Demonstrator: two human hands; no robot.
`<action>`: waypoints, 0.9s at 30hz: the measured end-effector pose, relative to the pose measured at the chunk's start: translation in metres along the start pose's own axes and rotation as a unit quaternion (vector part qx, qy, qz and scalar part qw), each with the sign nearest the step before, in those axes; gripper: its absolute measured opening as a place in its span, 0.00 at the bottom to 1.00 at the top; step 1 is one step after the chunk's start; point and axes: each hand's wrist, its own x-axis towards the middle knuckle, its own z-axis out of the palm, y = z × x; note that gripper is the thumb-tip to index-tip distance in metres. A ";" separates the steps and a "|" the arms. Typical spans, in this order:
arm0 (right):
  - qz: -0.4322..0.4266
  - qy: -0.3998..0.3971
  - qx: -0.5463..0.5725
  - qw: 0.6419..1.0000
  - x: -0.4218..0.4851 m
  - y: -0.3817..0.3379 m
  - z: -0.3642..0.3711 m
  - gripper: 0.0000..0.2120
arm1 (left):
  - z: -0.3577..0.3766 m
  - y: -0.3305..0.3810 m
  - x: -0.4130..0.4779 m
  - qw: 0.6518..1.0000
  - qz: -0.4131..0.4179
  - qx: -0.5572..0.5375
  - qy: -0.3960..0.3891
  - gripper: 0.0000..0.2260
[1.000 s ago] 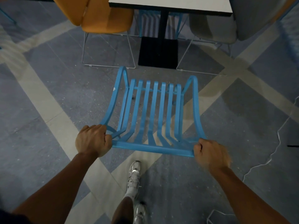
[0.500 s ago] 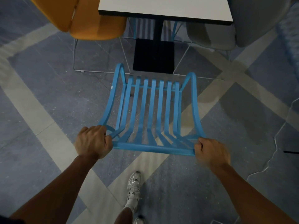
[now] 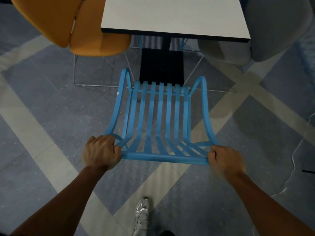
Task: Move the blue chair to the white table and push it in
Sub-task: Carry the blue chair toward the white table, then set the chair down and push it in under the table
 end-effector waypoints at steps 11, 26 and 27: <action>-0.022 0.016 0.037 0.999 0.070 0.001 -0.021 0.14 | 0.002 0.005 0.076 0.999 0.008 0.009 0.045 0.09; -0.054 0.043 0.041 0.997 0.161 0.027 -0.042 0.14 | 0.003 0.035 0.152 0.998 -0.019 0.022 0.048 0.10; -0.058 0.039 0.039 0.997 0.162 0.029 -0.042 0.14 | 0.003 0.036 0.152 0.998 -0.023 0.025 0.044 0.10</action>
